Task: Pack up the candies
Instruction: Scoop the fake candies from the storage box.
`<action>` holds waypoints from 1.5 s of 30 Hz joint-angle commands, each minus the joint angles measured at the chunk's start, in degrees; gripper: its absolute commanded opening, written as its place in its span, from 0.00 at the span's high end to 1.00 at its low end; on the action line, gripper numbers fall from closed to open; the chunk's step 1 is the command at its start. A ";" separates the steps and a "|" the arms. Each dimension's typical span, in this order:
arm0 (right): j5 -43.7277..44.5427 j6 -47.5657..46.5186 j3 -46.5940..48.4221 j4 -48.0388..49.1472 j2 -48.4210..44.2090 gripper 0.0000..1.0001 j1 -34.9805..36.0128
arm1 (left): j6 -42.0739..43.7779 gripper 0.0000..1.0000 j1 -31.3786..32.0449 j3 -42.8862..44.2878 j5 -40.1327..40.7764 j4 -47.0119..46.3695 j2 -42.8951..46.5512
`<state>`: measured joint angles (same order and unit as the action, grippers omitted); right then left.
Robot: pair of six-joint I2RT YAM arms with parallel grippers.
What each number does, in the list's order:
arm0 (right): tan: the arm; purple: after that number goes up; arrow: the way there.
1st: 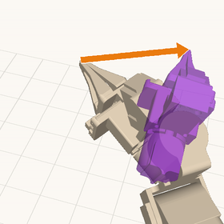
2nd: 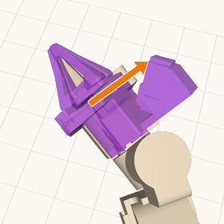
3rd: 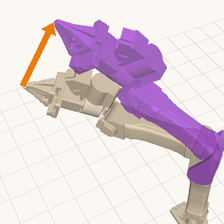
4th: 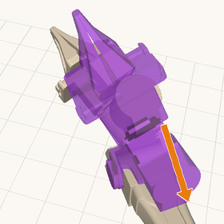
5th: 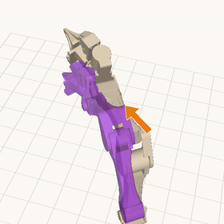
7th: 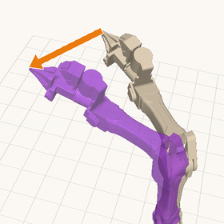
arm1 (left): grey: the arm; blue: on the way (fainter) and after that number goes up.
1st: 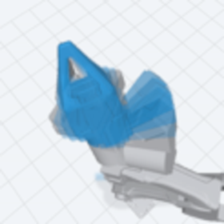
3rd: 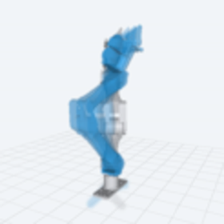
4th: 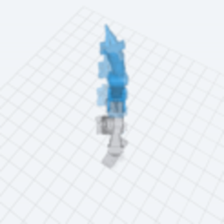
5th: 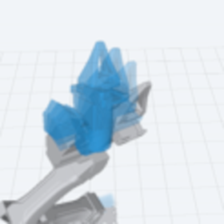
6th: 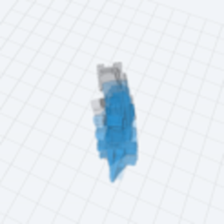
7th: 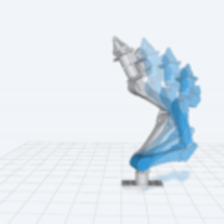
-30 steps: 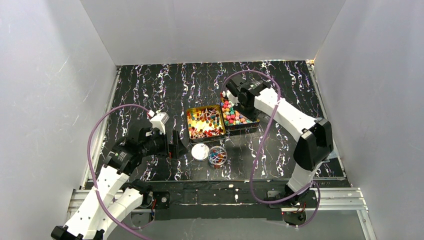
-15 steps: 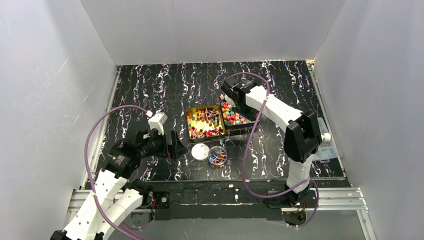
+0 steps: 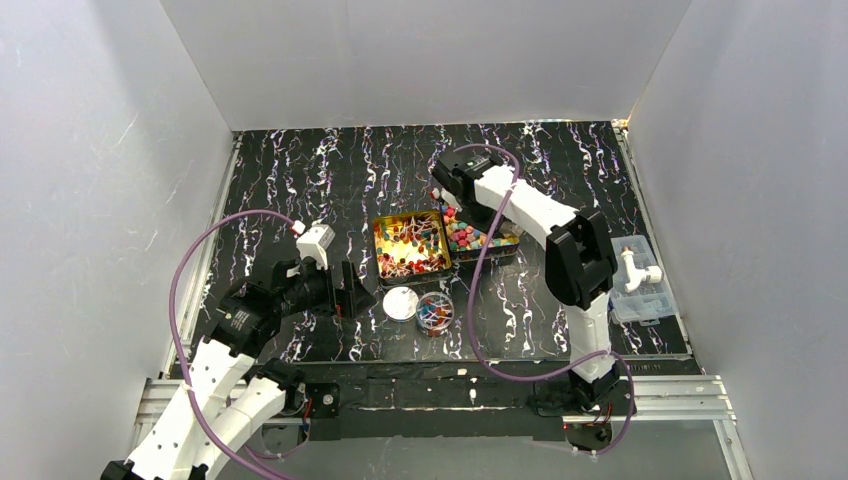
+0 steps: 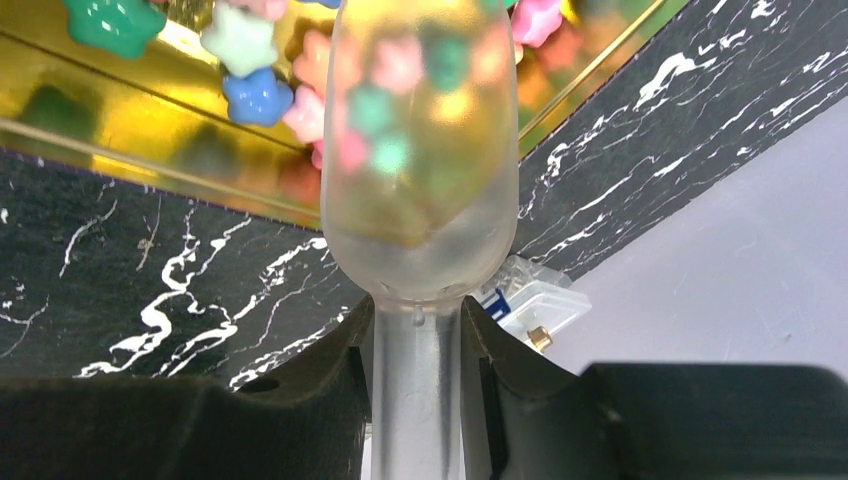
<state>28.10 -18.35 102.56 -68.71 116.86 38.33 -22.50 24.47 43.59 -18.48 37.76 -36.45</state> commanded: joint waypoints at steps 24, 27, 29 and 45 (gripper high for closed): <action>-8.09 -4.13 7.11 11.51 9.62 0.99 -0.45 | 0.35 0.02 -0.21 -0.70 1.25 0.12 -1.15; -8.78 -4.52 5.32 14.40 9.14 0.99 -0.50 | 0.30 0.02 -0.16 -0.72 1.38 0.12 -1.17; -9.04 -4.51 4.12 16.51 8.77 0.99 -0.54 | 0.28 0.02 -0.20 -0.70 1.43 0.08 -1.17; -16.86 -2.48 -13.15 36.02 -2.94 0.99 -3.87 | 0.31 0.02 -0.19 -0.75 1.17 0.12 -1.87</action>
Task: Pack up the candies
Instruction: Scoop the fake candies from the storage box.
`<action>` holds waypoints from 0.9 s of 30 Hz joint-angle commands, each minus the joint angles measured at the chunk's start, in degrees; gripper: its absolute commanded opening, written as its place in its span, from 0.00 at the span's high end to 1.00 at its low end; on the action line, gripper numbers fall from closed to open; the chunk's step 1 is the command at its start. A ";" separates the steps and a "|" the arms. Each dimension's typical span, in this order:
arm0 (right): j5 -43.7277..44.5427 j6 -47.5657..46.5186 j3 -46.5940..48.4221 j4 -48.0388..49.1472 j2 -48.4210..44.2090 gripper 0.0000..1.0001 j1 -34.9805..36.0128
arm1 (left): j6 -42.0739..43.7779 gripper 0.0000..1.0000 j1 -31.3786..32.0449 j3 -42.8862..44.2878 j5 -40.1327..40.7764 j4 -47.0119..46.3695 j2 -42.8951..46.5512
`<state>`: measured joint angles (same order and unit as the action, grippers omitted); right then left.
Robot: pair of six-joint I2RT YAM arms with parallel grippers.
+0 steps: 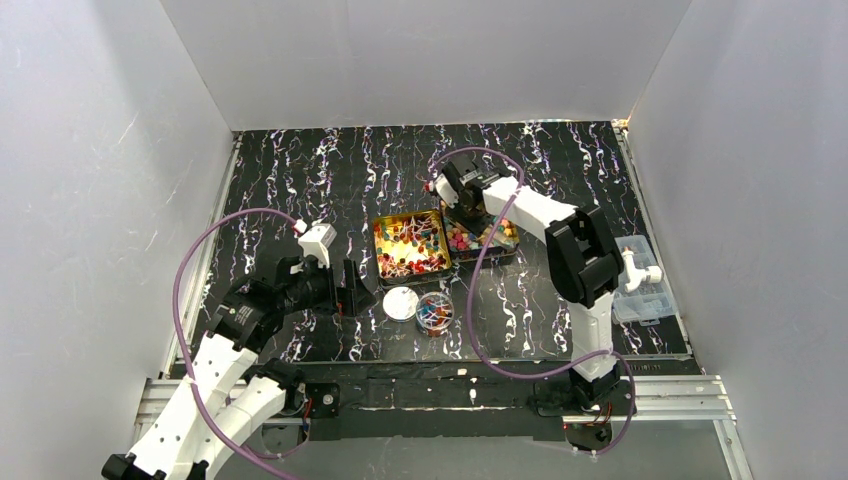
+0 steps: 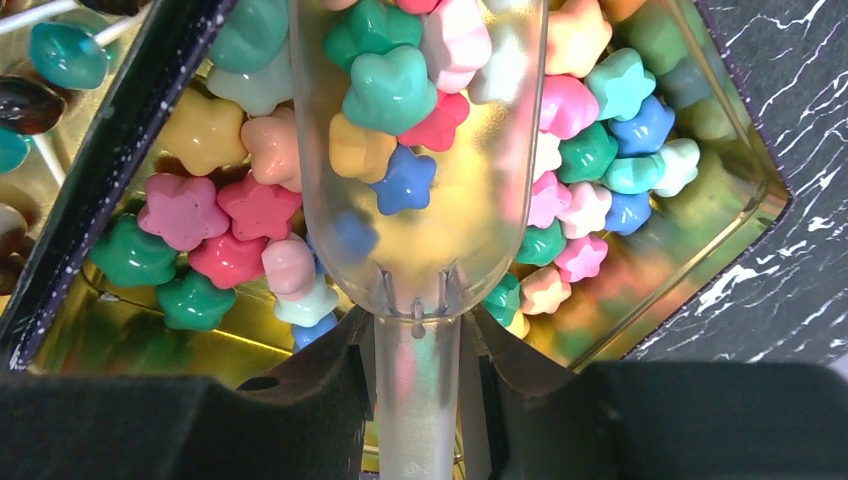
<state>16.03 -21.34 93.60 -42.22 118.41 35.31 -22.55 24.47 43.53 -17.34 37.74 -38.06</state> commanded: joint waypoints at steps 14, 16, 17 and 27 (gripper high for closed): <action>-4.85 1.10 -12.22 13.20 -11.43 0.99 -3.00 | 0.30 0.02 -0.19 -0.68 0.14 0.14 -0.33; -4.63 1.20 -12.86 13.34 -12.44 0.99 -3.21 | 0.31 0.02 -0.20 -0.64 0.04 0.14 -0.34; -4.54 1.28 -13.28 13.65 -13.02 0.99 -3.30 | 0.26 0.02 -0.21 -0.64 -0.08 0.10 -0.37; -3.65 2.09 -17.40 14.01 -18.87 0.99 -3.76 | 0.40 0.02 -0.21 -0.55 -0.67 0.14 -0.52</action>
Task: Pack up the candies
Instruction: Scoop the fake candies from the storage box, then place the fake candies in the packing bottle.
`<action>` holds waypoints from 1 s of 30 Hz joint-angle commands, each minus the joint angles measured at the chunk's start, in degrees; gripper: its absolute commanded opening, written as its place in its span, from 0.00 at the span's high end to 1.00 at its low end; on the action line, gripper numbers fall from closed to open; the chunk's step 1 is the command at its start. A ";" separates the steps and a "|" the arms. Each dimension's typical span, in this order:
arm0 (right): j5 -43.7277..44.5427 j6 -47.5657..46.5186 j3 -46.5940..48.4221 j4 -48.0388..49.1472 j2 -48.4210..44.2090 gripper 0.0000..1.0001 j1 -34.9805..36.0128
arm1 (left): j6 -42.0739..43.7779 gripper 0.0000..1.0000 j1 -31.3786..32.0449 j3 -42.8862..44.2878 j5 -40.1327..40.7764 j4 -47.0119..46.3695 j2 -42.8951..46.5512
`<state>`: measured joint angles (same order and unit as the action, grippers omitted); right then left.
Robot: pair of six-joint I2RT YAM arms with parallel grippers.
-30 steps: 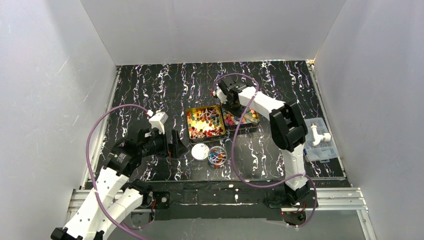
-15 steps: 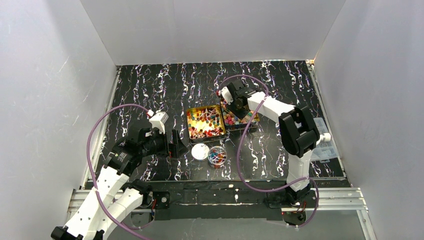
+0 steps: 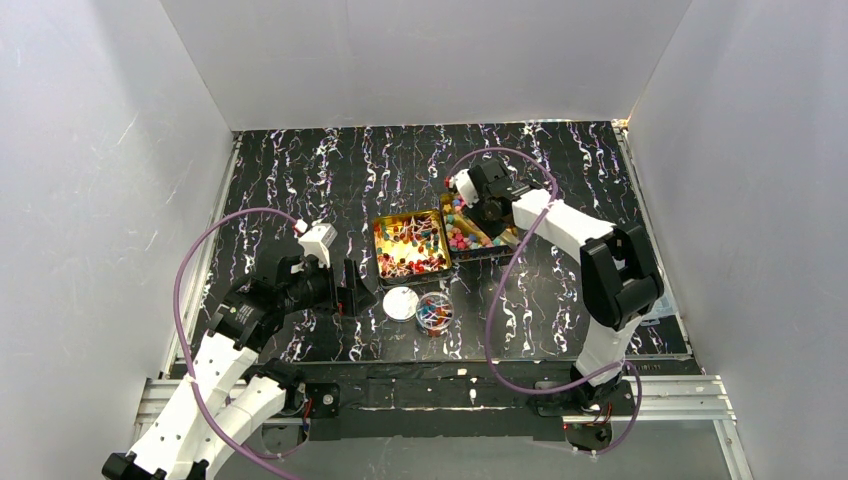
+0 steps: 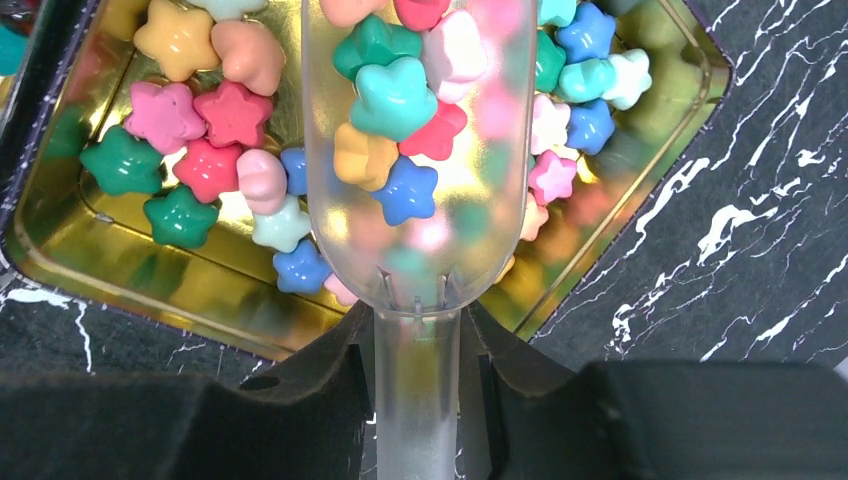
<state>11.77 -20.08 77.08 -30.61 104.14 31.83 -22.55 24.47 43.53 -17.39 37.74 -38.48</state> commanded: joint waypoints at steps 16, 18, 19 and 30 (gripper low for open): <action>-6.05 4.03 -5.52 -2.64 -20.22 0.99 0.29 | 0.40 0.02 -0.21 -0.55 -0.98 0.06 0.82; -6.53 4.31 -5.98 -3.59 -22.46 0.99 1.28 | 0.41 0.02 -0.19 -0.60 -1.07 -0.01 0.98; -6.31 4.56 -6.17 -4.00 -23.52 0.99 1.95 | 0.39 0.02 -0.21 -0.60 -1.07 -0.03 1.03; 1.04 10.98 -5.28 -12.90 -30.55 0.99 14.00 | 0.40 0.02 -0.16 -0.72 -1.16 -0.21 2.10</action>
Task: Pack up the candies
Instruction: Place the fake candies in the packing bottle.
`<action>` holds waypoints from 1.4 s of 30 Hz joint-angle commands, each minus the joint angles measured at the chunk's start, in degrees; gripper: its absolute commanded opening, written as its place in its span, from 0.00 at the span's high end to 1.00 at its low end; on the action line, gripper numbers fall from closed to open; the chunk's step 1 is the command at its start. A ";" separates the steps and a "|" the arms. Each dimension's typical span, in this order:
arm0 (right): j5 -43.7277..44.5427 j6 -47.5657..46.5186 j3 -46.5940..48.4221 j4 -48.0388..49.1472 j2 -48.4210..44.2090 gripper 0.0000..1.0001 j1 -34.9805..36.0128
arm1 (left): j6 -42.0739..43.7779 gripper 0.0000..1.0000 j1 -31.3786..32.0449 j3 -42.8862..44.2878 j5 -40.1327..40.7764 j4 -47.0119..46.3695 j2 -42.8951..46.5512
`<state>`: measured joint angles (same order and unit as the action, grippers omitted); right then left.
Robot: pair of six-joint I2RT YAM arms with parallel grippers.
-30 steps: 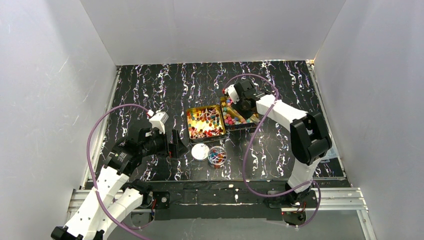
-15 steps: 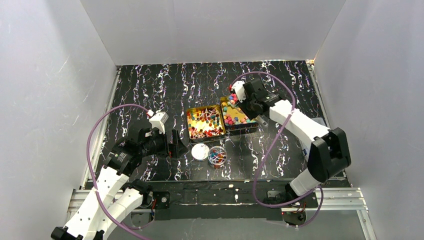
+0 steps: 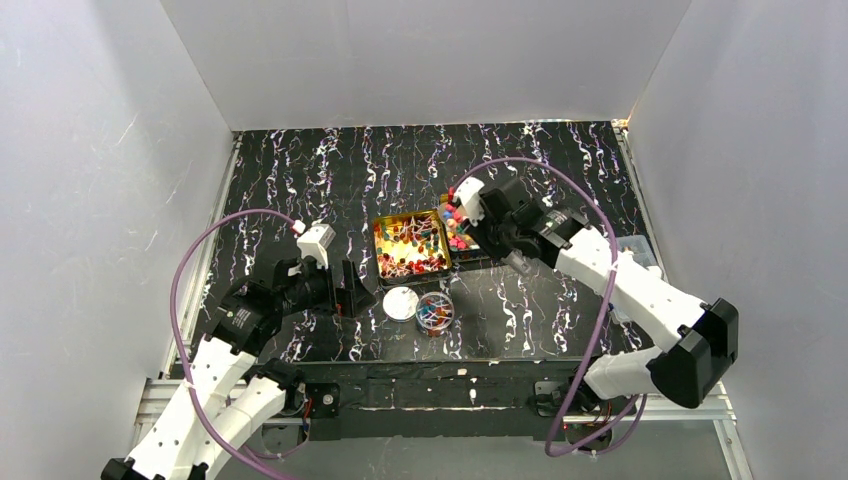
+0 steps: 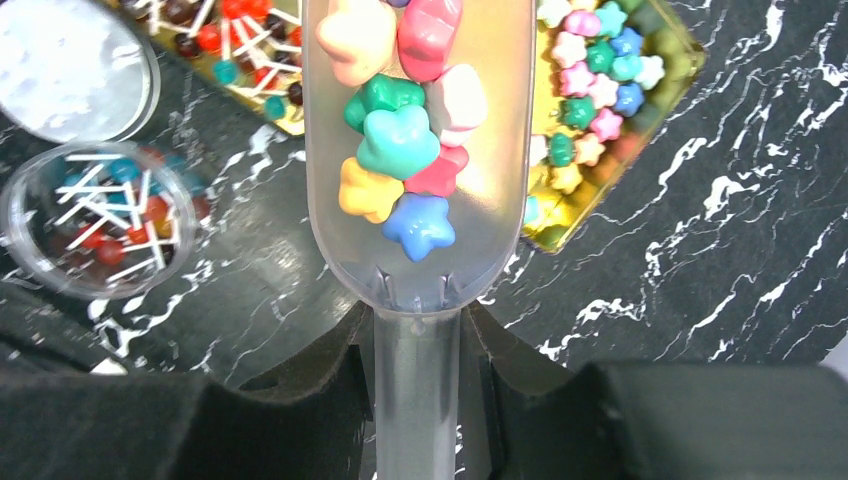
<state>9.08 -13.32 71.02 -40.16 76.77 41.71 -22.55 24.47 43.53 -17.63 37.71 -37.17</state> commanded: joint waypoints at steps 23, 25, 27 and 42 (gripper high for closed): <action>4.45 27.45 -0.07 -23.39 -4.26 0.99 25.41 | 0.48 0.02 -0.21 -0.73 -1.16 -0.21 1.23; 3.68 28.50 -0.97 -23.77 -4.26 0.99 26.68 | 0.57 0.02 -0.17 -0.72 -1.27 -0.27 1.07; 2.73 29.22 -1.50 -23.88 -4.13 0.99 27.83 | 0.57 0.02 -0.21 -0.73 -1.27 -0.26 1.05; 0.51 29.66 3.78 -31.02 4.96 0.99 30.00 | 0.58 0.02 -0.21 -0.72 -1.21 -0.27 0.85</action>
<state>10.28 16.29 70.74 -68.16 80.14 71.35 -22.52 24.47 43.53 -18.09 37.69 -36.34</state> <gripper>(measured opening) 0.380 0.983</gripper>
